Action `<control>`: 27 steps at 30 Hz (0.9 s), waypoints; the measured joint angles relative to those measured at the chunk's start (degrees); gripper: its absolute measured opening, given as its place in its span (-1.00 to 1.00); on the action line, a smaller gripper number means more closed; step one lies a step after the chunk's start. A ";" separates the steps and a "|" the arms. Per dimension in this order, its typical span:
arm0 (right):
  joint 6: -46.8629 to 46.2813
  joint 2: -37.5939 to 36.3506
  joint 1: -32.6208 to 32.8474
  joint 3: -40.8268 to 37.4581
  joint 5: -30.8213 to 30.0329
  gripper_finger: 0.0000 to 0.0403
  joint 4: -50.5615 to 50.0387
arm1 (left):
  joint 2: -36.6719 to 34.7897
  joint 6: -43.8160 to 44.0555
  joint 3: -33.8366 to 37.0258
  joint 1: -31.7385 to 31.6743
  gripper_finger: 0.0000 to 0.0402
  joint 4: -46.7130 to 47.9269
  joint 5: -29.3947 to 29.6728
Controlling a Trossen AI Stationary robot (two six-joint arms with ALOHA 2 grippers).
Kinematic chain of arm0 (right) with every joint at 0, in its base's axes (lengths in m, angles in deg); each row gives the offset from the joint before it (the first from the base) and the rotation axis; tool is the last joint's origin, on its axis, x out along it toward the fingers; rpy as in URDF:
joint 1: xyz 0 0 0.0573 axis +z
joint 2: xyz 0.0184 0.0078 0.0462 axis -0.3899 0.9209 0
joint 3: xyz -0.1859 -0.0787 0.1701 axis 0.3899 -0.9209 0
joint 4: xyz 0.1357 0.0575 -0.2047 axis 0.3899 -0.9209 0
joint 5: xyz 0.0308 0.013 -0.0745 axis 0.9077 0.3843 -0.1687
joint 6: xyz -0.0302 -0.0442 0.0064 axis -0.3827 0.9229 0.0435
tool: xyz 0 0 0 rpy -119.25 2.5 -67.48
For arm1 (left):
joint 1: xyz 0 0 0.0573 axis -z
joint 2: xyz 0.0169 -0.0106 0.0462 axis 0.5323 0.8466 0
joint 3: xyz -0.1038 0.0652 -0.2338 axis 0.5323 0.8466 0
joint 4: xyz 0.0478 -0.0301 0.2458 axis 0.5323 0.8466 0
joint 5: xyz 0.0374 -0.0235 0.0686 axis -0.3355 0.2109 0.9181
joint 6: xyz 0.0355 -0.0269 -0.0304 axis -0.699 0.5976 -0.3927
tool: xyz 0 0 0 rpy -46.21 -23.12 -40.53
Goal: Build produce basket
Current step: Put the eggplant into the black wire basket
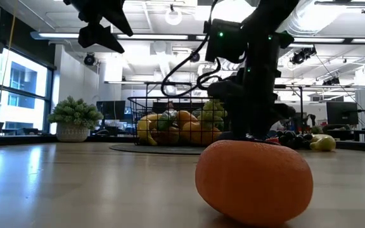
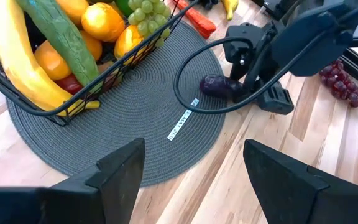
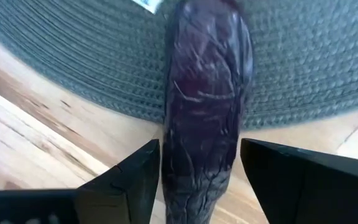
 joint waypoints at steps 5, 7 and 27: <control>-1.82 0.28 0.00 0.00 1.45 -0.23 0.14 | 0.00 0.00 0.00 0.00 0.31 0.14 0.65; -1.88 0.28 0.00 0.02 2.08 -0.41 0.16 | 0.00 0.00 0.00 0.00 0.31 0.23 1.14; 2.33 -0.70 -0.63 13.70 2.14 -0.61 8.19 | -6.77 -7.42 -0.02 -4.10 0.31 0.13 7.83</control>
